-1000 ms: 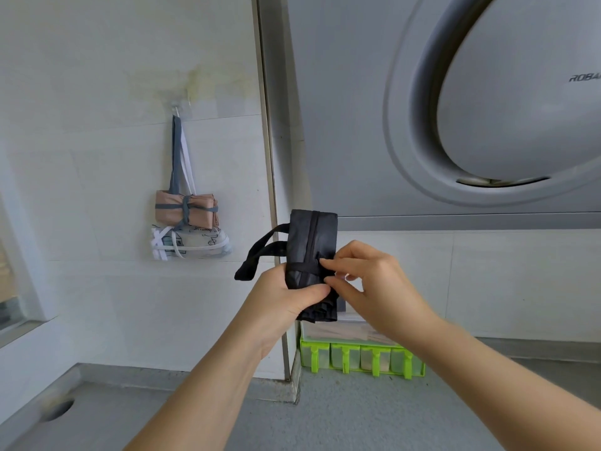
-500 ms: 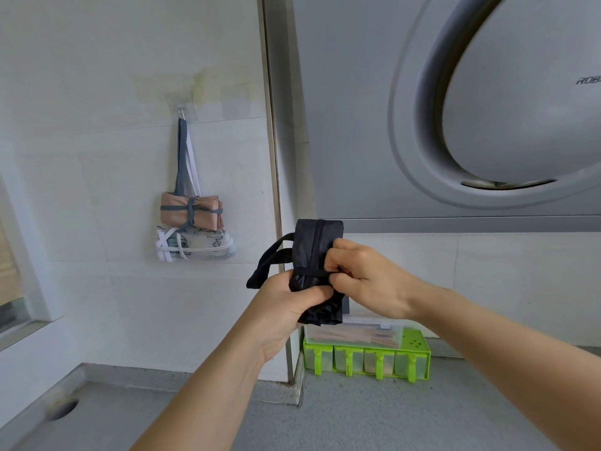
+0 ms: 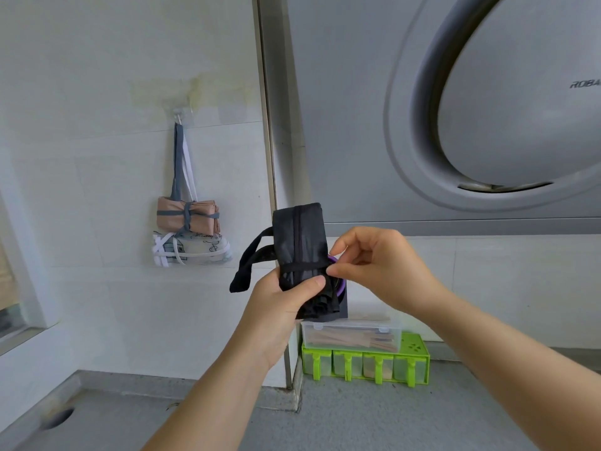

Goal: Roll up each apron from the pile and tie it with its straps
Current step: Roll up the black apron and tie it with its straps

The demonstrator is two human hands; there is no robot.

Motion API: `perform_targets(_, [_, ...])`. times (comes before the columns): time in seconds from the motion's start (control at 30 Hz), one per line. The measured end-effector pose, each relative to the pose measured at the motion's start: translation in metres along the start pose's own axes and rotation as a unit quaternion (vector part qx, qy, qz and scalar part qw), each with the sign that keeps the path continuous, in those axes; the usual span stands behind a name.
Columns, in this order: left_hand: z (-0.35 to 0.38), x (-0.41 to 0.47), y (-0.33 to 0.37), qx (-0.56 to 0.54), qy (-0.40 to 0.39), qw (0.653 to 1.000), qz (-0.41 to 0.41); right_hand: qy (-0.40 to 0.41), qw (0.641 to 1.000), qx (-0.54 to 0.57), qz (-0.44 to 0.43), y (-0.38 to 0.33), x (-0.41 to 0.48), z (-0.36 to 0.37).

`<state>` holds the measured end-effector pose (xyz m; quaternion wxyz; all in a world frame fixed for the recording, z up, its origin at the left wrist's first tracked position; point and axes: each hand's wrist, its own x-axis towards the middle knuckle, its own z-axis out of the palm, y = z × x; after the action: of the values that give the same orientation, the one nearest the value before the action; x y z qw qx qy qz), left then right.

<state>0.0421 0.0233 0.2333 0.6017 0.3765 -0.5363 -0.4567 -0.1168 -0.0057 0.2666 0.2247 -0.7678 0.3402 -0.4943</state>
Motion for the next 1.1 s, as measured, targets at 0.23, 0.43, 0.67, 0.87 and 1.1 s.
perform_targets(0.23, [0.003,0.0,0.005,-0.189,-0.075,0.977,-0.059,-0.069,0.932,0.35,0.069,0.011,-0.001,-0.006])
perform_targets(0.43, [0.004,-0.001,-0.002,-0.222,-0.126,0.965,-0.056,-0.078,0.84,0.525,0.116,0.022,-0.009,0.003])
perform_targets(0.67, [-0.012,0.009,-0.002,0.105,-0.08,0.991,0.03,-0.112,0.917,0.351,0.154,0.017,0.0,-0.008])
perform_targets(0.87, [-0.012,0.008,0.0,0.209,-0.081,0.973,0.052,-0.069,0.915,0.37,0.145,0.005,0.012,0.003])
perform_targets(1.1, [-0.012,0.028,0.03,-0.235,-0.003,0.972,-0.018,-0.087,0.897,0.409,0.142,0.004,0.008,0.011])
